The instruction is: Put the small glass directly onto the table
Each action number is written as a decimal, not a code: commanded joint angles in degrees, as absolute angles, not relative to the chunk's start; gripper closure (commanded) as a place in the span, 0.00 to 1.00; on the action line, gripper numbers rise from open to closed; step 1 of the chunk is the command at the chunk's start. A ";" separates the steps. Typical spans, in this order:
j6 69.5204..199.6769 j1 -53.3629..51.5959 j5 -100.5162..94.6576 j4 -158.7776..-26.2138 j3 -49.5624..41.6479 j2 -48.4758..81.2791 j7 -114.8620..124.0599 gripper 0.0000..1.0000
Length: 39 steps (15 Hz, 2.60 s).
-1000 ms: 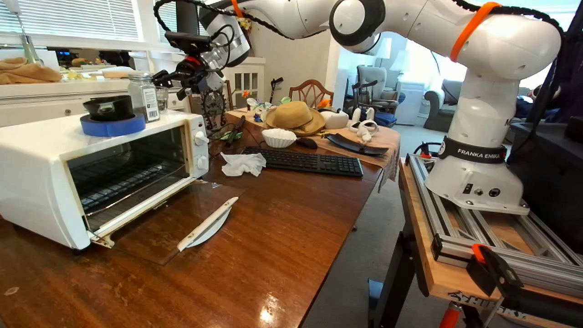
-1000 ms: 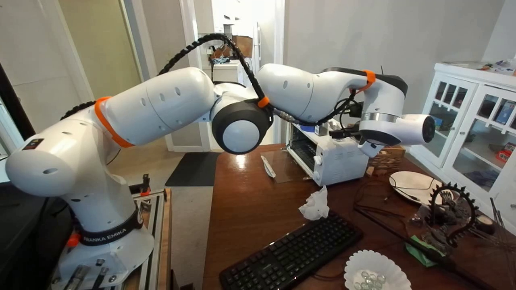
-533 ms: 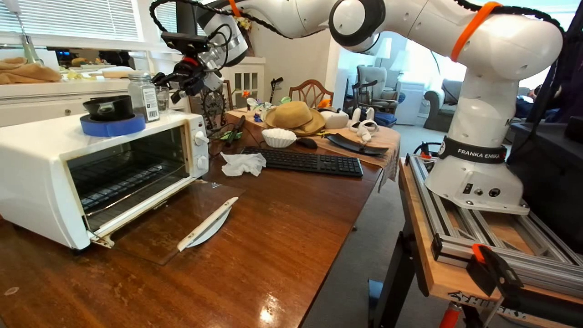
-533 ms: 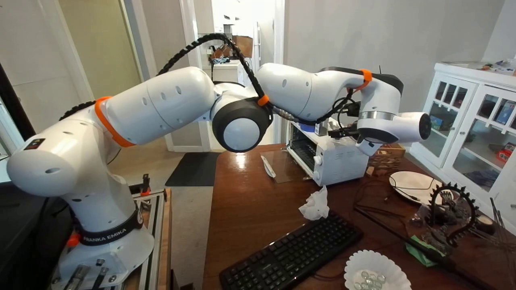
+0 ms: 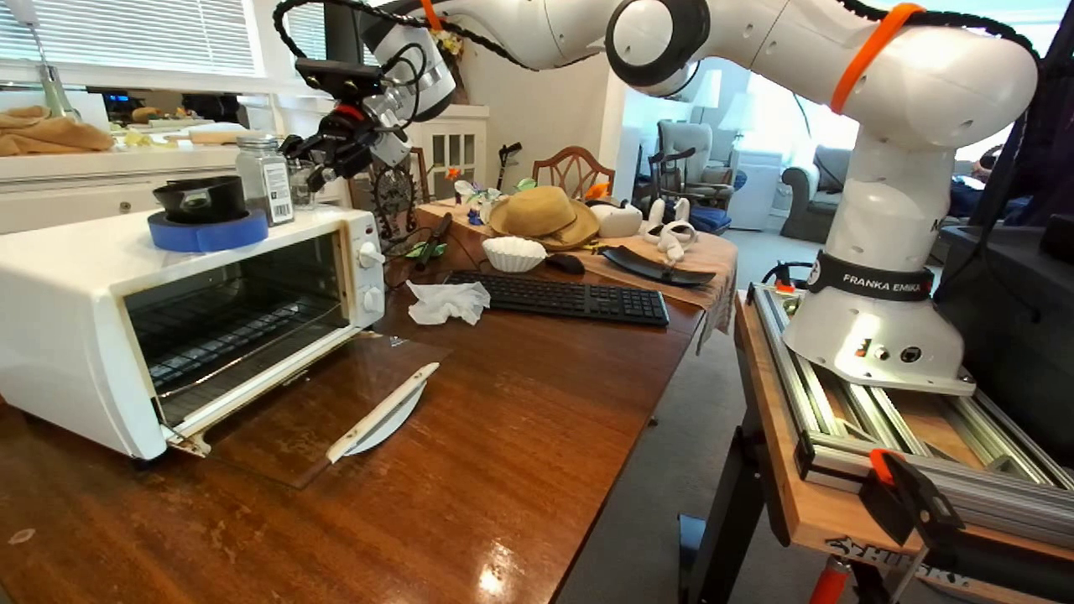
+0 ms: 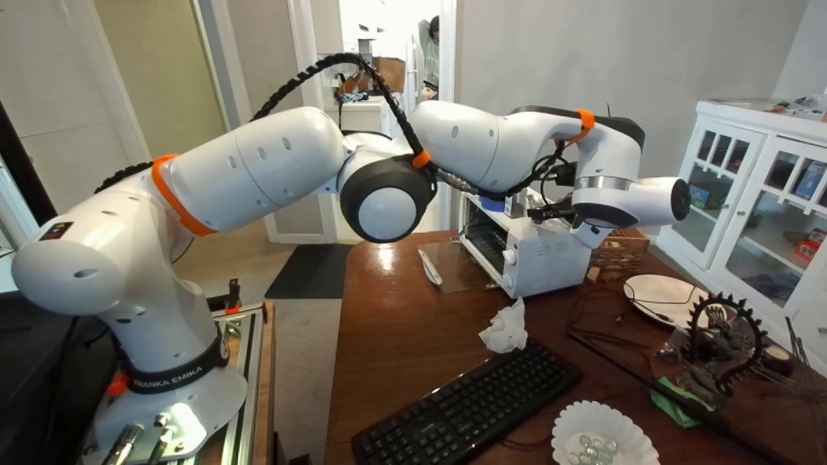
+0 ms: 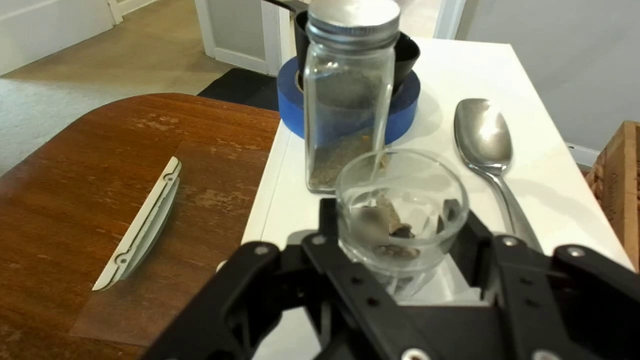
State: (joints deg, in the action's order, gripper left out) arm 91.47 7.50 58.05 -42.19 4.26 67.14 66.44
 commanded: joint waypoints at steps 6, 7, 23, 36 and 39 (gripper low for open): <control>78.75 11.92 57.31 -45.22 4.57 62.25 61.16 0.69; 75.19 12.89 56.59 -45.46 4.20 61.64 60.16 0.69; 52.04 16.60 46.94 -49.89 1.83 63.14 57.61 0.69; 56.29 13.86 45.35 -53.48 0.43 64.89 56.41 0.69; 59.45 12.99 44.71 -57.22 0.18 66.40 54.60 0.69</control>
State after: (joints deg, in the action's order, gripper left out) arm 56.32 14.01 45.68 -53.54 0.91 65.56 57.08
